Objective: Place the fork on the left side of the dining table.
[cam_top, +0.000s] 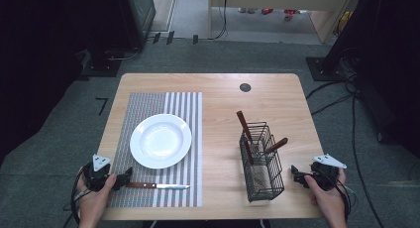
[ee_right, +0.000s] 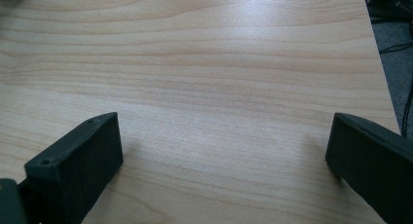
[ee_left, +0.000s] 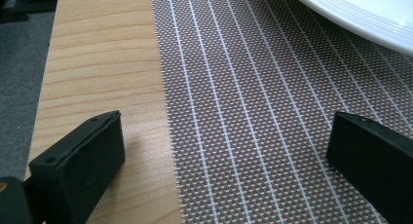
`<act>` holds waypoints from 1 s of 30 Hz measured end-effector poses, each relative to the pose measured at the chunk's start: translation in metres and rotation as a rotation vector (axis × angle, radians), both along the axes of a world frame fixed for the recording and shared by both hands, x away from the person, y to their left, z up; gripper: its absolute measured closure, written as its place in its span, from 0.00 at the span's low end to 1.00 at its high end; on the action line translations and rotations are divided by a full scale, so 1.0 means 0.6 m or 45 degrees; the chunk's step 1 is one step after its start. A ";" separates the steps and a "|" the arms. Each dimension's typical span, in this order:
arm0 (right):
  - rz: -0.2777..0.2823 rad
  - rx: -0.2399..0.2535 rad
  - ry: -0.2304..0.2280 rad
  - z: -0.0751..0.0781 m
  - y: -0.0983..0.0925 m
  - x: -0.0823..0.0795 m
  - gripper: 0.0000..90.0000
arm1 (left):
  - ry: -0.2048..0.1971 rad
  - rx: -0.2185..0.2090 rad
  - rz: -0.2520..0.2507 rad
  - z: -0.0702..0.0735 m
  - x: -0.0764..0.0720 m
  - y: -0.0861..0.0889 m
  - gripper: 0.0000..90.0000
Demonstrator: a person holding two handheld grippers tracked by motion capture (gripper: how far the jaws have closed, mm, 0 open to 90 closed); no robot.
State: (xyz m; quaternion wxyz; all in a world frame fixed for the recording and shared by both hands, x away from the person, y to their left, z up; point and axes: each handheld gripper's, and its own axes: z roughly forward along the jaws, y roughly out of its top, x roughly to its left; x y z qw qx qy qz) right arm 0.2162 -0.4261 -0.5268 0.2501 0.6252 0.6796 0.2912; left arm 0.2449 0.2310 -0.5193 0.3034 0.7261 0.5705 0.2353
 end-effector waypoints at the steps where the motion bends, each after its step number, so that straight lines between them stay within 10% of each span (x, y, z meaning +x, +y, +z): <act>1: 0.000 0.000 0.000 0.000 0.000 0.000 0.00 | 0.001 0.001 -0.002 0.000 0.000 0.000 0.00; 12: 0.003 0.000 -0.001 0.000 0.000 0.000 0.00 | 0.025 0.001 0.022 0.004 0.001 0.000 0.00; 18: 0.003 0.001 -0.001 0.000 0.000 0.000 0.00 | -0.033 -0.095 0.029 0.031 -0.006 -0.001 0.00; 30: 0.003 0.001 -0.001 0.000 0.000 0.000 0.00 | -0.156 -0.201 -0.132 0.109 0.006 -0.078 0.00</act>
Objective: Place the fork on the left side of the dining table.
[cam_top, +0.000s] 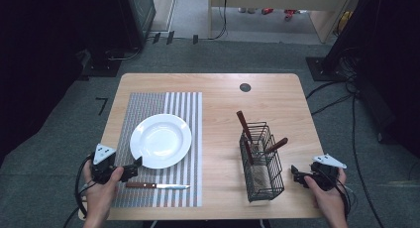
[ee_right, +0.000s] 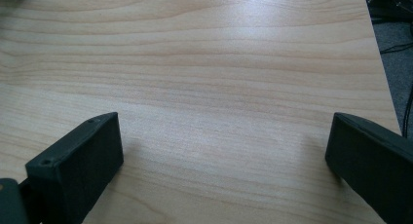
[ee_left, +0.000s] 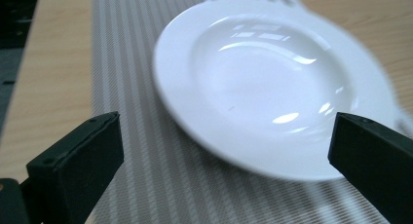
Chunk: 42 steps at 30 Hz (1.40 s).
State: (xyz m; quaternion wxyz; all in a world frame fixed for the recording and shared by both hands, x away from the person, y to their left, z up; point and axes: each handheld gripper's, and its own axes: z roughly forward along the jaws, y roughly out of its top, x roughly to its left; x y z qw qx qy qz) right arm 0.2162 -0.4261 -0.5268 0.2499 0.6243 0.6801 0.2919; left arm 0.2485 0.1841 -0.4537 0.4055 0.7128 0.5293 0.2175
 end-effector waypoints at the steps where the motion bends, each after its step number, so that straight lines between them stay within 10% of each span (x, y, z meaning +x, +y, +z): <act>1: 0.000 0.000 0.000 0.000 0.000 0.000 0.00 | -0.011 -0.015 -0.012 0.006 0.003 -0.010 0.00; 19: 0.000 0.000 0.000 0.000 0.000 0.000 0.00 | -0.080 -0.168 -0.268 0.058 0.061 -0.182 0.00; 32: 0.000 0.001 0.000 0.000 0.000 0.000 0.00 | -0.143 -0.147 -0.364 0.075 0.074 -0.266 0.04; 42: 0.000 0.001 -0.001 0.000 0.000 0.000 0.00 | -0.121 -0.242 -0.453 0.085 0.091 -0.316 0.08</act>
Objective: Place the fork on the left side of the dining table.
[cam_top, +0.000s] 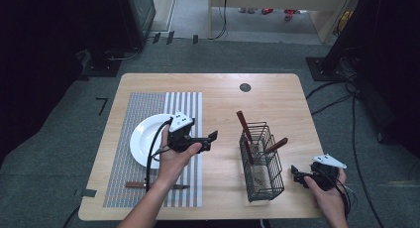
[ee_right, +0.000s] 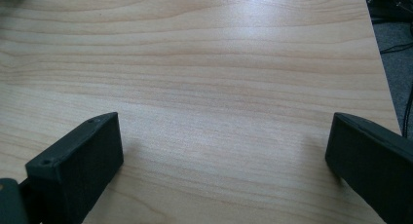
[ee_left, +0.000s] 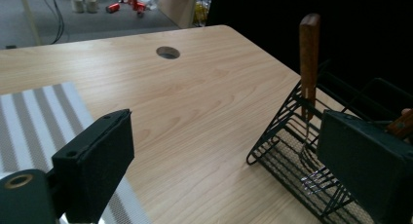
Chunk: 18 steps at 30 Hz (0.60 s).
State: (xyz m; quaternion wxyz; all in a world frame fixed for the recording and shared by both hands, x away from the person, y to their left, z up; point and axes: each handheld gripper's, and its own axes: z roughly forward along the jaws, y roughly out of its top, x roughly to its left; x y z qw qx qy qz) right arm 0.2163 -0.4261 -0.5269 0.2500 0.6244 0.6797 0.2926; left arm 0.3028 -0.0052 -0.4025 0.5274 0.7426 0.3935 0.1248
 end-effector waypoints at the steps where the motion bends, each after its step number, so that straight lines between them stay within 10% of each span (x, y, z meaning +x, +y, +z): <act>1: 0.001 -0.001 0.000 0.000 0.000 0.000 0.00 | 0.005 -0.009 -0.012 0.001 0.003 -0.007 0.09; 18: -0.001 0.001 0.001 0.000 0.000 0.000 0.00 | 0.050 -0.091 -0.087 0.021 0.038 -0.086 0.36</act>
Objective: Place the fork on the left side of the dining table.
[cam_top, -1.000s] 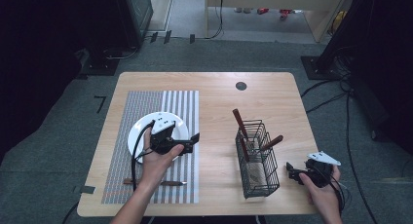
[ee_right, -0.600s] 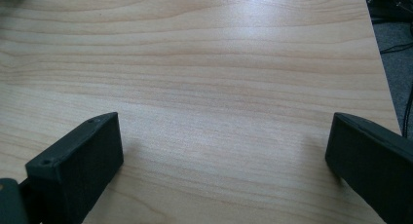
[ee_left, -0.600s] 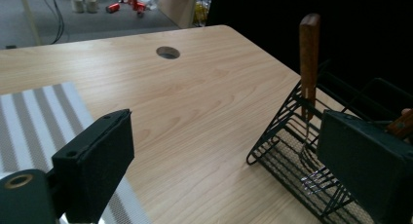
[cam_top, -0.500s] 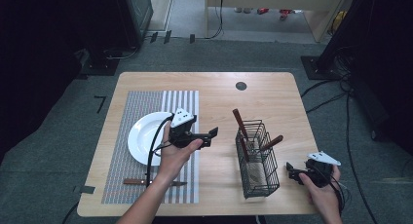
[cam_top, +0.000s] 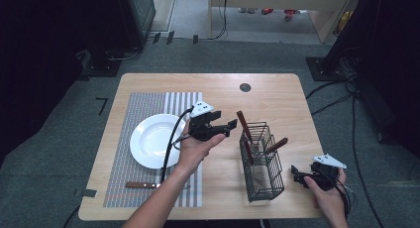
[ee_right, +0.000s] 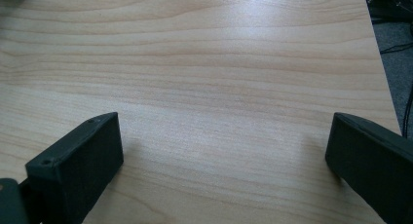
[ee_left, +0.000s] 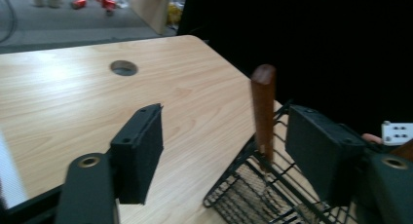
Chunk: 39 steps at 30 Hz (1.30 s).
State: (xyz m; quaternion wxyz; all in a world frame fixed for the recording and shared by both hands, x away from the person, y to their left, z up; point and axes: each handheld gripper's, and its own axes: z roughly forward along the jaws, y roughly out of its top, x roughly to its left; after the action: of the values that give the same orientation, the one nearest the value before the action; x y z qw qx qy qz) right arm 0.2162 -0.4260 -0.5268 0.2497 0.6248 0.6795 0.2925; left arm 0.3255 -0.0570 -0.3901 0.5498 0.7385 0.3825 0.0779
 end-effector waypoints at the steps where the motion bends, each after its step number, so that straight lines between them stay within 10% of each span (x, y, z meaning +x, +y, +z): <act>1: 0.000 0.000 0.000 0.000 0.000 0.000 0.00 | -0.014 0.004 0.001 0.000 -0.001 -0.005 0.38; 19: 0.000 0.000 0.000 0.000 0.000 0.000 0.00 | 0.046 -0.064 -0.134 -0.003 0.026 -0.044 0.86; 39: 0.000 0.000 0.000 0.000 0.000 0.000 0.00 | -0.019 -0.181 -0.254 0.043 0.019 -0.037 0.92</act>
State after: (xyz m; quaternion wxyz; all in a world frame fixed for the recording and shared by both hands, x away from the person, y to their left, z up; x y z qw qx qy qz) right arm 0.2162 -0.4260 -0.5268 0.2495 0.6248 0.6795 0.2925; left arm 0.3370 -0.0790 -0.3644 0.6086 0.7314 0.3076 0.0012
